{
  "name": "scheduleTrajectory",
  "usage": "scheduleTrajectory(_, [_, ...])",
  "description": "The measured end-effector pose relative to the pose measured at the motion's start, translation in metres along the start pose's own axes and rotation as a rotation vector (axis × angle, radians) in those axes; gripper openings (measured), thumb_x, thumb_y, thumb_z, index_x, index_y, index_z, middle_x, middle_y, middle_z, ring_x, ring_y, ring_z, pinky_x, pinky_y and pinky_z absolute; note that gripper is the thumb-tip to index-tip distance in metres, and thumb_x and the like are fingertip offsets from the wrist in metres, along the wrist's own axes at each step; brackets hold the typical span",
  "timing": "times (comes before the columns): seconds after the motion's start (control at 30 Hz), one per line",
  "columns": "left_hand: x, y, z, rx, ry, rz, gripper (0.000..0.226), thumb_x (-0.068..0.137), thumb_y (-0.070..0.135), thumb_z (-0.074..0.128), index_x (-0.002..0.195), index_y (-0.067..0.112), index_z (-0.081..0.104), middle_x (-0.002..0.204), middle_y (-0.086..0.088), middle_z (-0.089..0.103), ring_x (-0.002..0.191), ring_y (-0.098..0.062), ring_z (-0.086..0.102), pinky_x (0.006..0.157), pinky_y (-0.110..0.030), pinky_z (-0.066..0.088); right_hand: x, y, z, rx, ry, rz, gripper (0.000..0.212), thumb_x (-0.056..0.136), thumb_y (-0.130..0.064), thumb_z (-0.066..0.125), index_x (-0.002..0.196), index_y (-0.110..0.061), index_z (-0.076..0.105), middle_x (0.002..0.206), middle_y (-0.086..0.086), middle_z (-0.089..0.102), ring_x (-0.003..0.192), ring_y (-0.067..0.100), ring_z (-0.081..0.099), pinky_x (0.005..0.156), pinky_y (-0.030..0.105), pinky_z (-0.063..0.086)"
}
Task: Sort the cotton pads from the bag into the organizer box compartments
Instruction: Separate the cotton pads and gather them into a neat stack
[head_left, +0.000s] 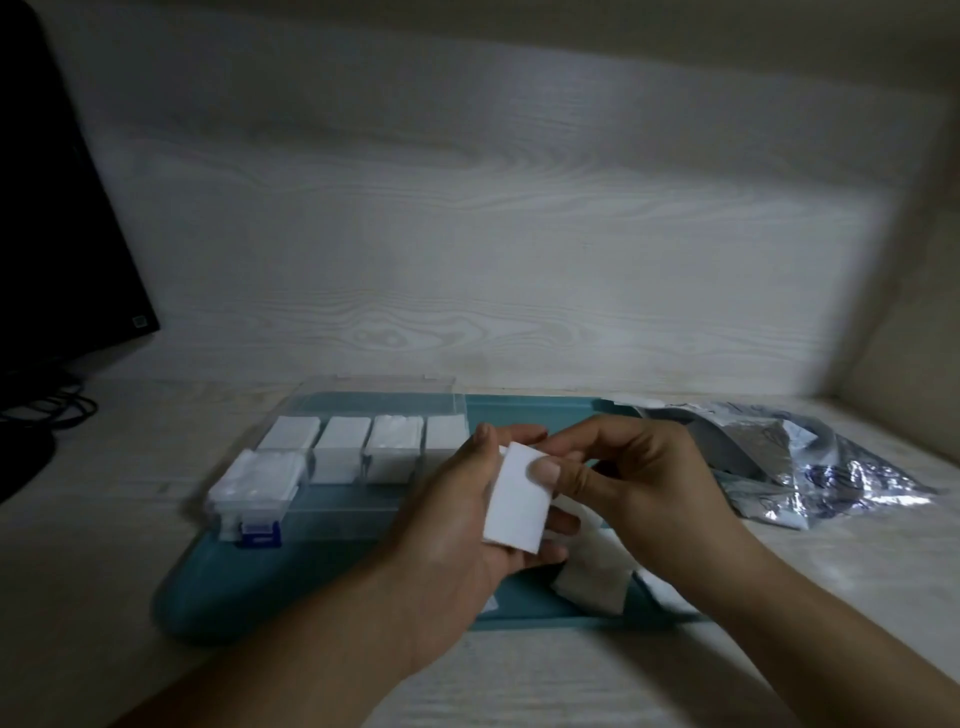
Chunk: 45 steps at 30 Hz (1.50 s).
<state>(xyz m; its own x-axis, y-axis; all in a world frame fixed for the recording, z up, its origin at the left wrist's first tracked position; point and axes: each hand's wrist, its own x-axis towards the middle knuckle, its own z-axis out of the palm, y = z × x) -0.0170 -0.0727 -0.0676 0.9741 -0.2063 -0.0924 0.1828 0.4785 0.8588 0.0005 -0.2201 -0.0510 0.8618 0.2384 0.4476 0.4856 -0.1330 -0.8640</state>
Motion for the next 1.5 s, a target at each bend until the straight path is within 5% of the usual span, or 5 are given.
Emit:
scheduleTrajectory(0.13, [0.0, 0.0, -0.002, 0.01, -0.087, -0.033, 0.052, 0.101, 0.044, 0.03, 0.129, 0.011, 0.059, 0.118, -0.023, 0.068, 0.069, -0.026, 0.063, 0.056, -0.032, 0.052, -0.002, 0.006, 0.0, -0.153, 0.024, -0.091, 0.014, 0.076, -0.009, 0.077, 0.075, -0.023, 0.076, 0.071, -0.008, 0.072, 0.062, -0.001, 0.06, 0.059, 0.008, 0.041])
scheduleTrajectory(0.57, [-0.001, 0.0, -0.002, -0.067, 0.043, 0.036, 0.039, 0.101, 0.042, 0.041, 0.12, 0.012, 0.059, 0.078, -0.015, 0.068, 0.068, -0.028, 0.062, 0.066, -0.04, 0.049, -0.014, 0.006, 0.002, -0.587, -0.184, -0.384, 0.062, 0.08, -0.035, 0.076, 0.134, -0.026, 0.046, 0.13, -0.016, 0.051, 0.124, 0.009, 0.05, 0.1, 0.031, 0.042])
scheduleTrajectory(0.9, [0.0, -0.001, -0.002, 0.042, -0.016, 0.113, 0.034, 0.096, 0.034, 0.046, 0.108, 0.015, 0.072, 0.112, -0.028, 0.066, 0.089, -0.033, 0.058, 0.076, -0.043, 0.047, -0.014, 0.018, 0.005, -0.61, -0.192, -0.388, 0.086, 0.08, -0.04, 0.075, 0.15, -0.027, 0.027, 0.138, -0.019, 0.048, 0.126, 0.003, 0.048, 0.104, 0.027, 0.041])
scheduleTrajectory(1.23, [0.001, 0.019, -0.007, -0.102, 0.095, 0.075, 0.043, 0.1, 0.047, 0.04, 0.112, 0.012, 0.062, 0.077, -0.014, 0.062, 0.052, -0.018, 0.045, 0.045, -0.023, 0.035, 0.006, 0.026, -0.018, -0.408, 0.059, -0.022, 0.022, 0.088, -0.042, 0.062, 0.108, -0.033, 0.066, 0.099, -0.02, 0.069, 0.097, -0.005, 0.061, 0.087, 0.023, 0.045])
scheduleTrajectory(1.5, [0.002, 0.021, -0.009, -0.142, 0.079, 0.074, 0.035, 0.101, 0.038, 0.044, 0.108, 0.009, 0.062, 0.078, -0.016, 0.063, 0.053, -0.019, 0.047, 0.043, -0.026, 0.039, 0.008, 0.041, -0.015, -0.808, -0.228, 0.196, 0.03, 0.086, -0.04, 0.069, 0.113, -0.026, 0.069, 0.105, -0.008, 0.063, 0.095, 0.006, 0.058, 0.084, 0.024, 0.047])
